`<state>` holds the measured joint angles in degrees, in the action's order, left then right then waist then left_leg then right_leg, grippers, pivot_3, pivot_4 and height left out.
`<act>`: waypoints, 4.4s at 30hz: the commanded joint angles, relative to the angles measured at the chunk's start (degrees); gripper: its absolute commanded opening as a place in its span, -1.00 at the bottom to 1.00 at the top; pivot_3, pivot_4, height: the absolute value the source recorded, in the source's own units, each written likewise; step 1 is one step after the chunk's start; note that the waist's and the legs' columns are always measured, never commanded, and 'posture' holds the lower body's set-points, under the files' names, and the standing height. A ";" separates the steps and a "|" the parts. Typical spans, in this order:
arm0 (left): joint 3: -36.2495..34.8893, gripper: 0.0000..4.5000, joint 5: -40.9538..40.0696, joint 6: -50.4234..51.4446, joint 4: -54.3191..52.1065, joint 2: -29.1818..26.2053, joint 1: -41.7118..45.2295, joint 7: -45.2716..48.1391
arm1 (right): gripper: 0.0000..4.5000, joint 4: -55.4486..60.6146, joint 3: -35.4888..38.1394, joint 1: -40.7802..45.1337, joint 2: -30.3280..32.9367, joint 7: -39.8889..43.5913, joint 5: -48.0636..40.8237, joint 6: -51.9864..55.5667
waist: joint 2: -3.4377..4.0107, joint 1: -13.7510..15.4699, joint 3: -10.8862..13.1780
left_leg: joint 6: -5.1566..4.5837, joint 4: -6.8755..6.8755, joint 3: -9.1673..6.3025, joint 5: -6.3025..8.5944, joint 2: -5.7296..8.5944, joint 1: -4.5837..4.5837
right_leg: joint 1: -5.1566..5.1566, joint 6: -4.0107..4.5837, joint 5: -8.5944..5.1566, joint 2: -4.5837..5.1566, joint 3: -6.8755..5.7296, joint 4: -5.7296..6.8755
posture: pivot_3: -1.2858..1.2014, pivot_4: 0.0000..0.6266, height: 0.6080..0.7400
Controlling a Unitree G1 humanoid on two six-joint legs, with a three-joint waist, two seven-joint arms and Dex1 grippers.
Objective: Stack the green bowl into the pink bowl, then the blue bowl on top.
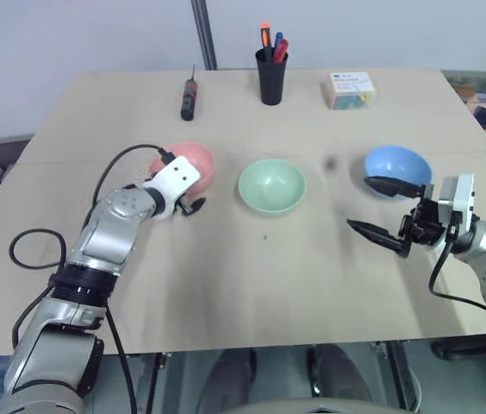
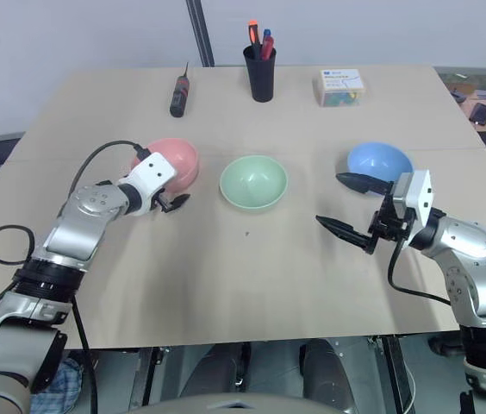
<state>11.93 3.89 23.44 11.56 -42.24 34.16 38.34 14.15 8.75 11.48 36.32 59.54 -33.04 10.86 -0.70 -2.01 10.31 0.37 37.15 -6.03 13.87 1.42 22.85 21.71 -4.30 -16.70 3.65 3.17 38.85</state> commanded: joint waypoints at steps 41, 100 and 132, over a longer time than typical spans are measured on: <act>11.91 -0.97 -9.73 -17.29 -30.83 0.59 -0.93 34.48 | 1.00 -0.36 -0.93 0.69 -1.51 1.17 0.95 -2.57 | -0.02 -0.24 0.02 | -0.01 0.09 0.25 0.00 -0.03 0.01 | -0.03 0.00 0.00 -0.05 0.02 0.02 | 0.03 -0.52 1.00; -47.49 0.96 -57.73 2.69 -52.83 7.97 -50.64 4.33 | 1.00 -40.88 -23.01 37.47 -8.13 -1.67 35.27 -32.97 | 0.03 -0.33 0.06 | 0.00 0.09 0.11 0.00 -0.34 -0.08 | 0.01 0.02 0.01 0.01 0.14 0.00 | 0.03 -0.52 1.00; -49.70 0.96 -64.40 0.01 -55.10 7.94 -54.43 -0.87 | 1.00 -75.65 -28.56 59.52 -7.35 -4.01 47.00 -65.42 | 0.08 -0.59 0.09 | 0.06 -0.04 0.14 -0.03 -0.15 -0.13 | 0.03 0.08 0.00 -0.07 0.19 0.00 | 0.03 -0.52 1.00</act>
<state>-37.51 -59.55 24.37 -43.36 -33.57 -20.41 37.28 -61.86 -20.47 70.47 28.07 54.66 14.43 -53.03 -0.61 -2.61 10.40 0.43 37.09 -5.87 13.84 1.27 22.72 21.75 -4.22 -16.70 3.58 3.37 38.84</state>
